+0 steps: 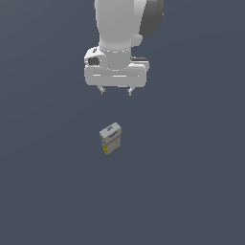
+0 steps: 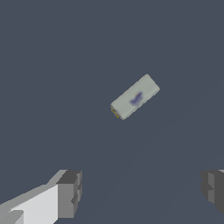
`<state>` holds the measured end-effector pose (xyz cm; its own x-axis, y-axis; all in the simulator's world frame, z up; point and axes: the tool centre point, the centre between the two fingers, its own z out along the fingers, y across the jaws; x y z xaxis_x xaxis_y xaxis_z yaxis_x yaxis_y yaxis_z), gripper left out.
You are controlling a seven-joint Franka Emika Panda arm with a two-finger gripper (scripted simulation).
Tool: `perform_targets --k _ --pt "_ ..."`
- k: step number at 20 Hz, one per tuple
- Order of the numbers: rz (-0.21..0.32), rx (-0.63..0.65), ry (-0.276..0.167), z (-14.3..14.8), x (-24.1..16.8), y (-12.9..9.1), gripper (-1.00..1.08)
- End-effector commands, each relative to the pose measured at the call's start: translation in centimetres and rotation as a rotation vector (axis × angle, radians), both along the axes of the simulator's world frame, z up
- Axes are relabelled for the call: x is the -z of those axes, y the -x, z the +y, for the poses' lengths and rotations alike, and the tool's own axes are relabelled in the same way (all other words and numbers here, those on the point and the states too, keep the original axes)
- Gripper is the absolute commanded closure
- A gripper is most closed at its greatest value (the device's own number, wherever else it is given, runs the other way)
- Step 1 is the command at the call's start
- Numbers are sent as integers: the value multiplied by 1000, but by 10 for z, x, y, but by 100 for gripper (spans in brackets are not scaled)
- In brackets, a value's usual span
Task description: Pick up the object and move it to a goal position.
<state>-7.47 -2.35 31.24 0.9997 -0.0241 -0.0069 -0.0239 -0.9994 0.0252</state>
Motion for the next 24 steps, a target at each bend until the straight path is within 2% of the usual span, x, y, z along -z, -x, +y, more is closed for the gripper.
perform_targets --k 1,15,24 --pt "0 0 0 0 0 0 -92" --pt "7 -7 18 -2 -12 4 -92" --pt "3 78 11 -4 -2 -5 -92"
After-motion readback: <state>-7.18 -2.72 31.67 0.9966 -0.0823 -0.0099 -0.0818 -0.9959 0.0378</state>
